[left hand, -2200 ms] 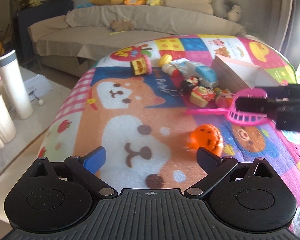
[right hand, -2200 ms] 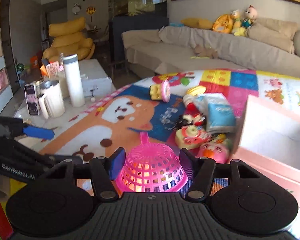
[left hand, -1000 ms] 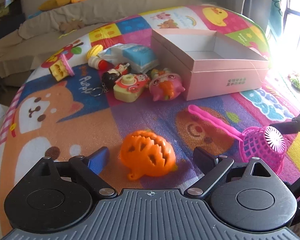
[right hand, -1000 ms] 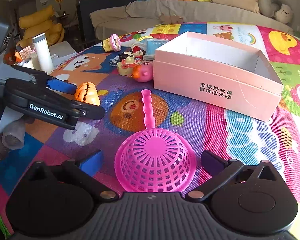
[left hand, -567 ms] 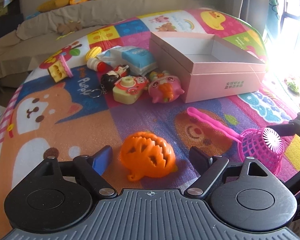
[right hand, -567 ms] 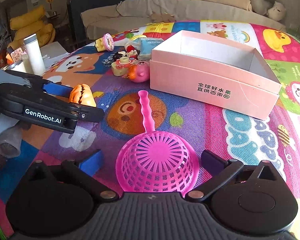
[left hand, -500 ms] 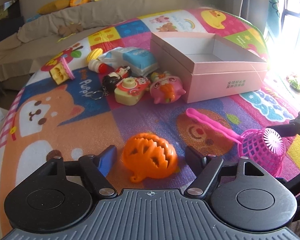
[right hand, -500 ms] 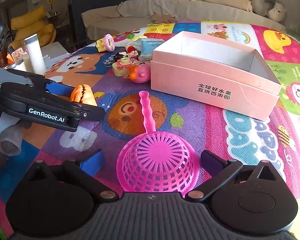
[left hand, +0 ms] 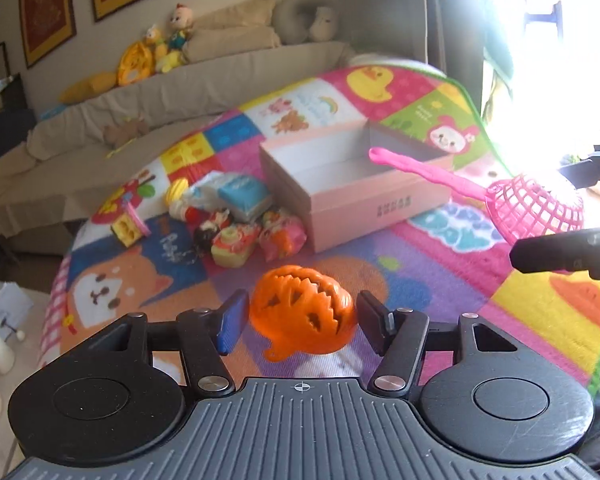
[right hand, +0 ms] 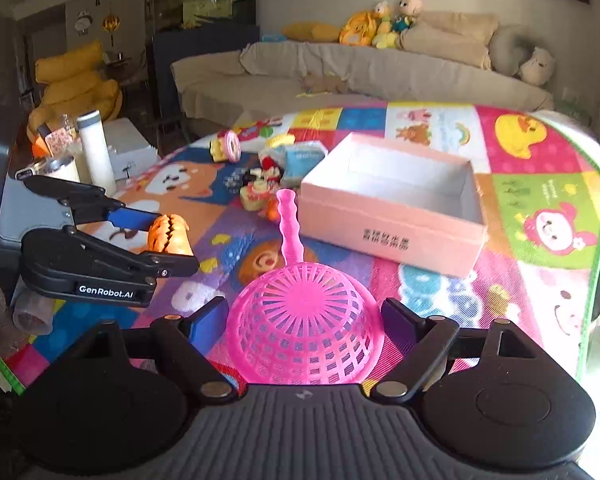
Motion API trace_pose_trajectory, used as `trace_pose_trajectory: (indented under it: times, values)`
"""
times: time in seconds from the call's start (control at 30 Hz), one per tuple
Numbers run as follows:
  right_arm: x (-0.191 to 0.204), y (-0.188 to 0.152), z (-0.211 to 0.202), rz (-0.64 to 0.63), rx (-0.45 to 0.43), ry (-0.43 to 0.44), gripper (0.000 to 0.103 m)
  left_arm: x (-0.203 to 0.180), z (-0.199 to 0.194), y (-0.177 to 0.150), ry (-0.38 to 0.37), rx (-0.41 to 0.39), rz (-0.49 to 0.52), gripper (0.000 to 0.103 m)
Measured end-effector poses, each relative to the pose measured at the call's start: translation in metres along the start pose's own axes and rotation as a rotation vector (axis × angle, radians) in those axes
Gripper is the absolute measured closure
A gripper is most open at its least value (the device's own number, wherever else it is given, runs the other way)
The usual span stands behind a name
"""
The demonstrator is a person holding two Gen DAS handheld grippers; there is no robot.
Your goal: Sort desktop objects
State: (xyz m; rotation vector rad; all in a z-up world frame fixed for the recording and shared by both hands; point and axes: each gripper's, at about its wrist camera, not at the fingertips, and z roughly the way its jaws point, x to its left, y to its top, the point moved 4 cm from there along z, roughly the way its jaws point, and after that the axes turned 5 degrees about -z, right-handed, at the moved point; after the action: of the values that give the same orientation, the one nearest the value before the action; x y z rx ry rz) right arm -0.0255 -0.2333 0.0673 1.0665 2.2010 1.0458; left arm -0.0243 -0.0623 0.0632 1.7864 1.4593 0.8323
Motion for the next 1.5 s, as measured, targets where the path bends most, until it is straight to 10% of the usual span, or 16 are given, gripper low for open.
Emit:
trace_pose_trajectory:
  times: [0.27, 0.37, 0.6, 0.7, 0.87, 1.23, 1.5]
  values:
    - [-0.048, 0.066, -0.050, 0.021, -0.192, -0.155, 0.019, -0.027, 0.003, 0.076, -0.031, -0.162, 0.065, 0.038]
    - [-0.078, 0.085, -0.034, 0.068, -0.199, -0.195, 0.019, -0.033, 0.042, 0.104, -0.064, -0.168, 0.056, 0.052]
    - [-0.120, 0.111, 0.061, 0.058, -0.126, -0.281, 0.019, 0.006, 0.127, 0.153, -0.120, -0.104, -0.170, 0.042]
    - [-0.134, 0.117, 0.106, 0.080, -0.069, -0.258, 0.019, 0.041, 0.119, 0.136, -0.072, -0.107, -0.228, 0.021]
    - [-0.142, 0.100, 0.126, 0.155, -0.018, -0.211, 0.019, 0.068, 0.102, 0.066, 0.053, -0.002, -0.189, 0.014]
    - [-0.101, -0.054, -0.002, 0.164, 0.087, -0.203, 0.014, 0.030, 0.070, -0.013, -0.146, 0.106, -0.285, 0.006]
    - [-0.120, -0.065, 0.046, 0.236, 0.045, -0.212, 0.017, 0.003, 0.055, -0.012, -0.146, 0.110, -0.200, 0.003]
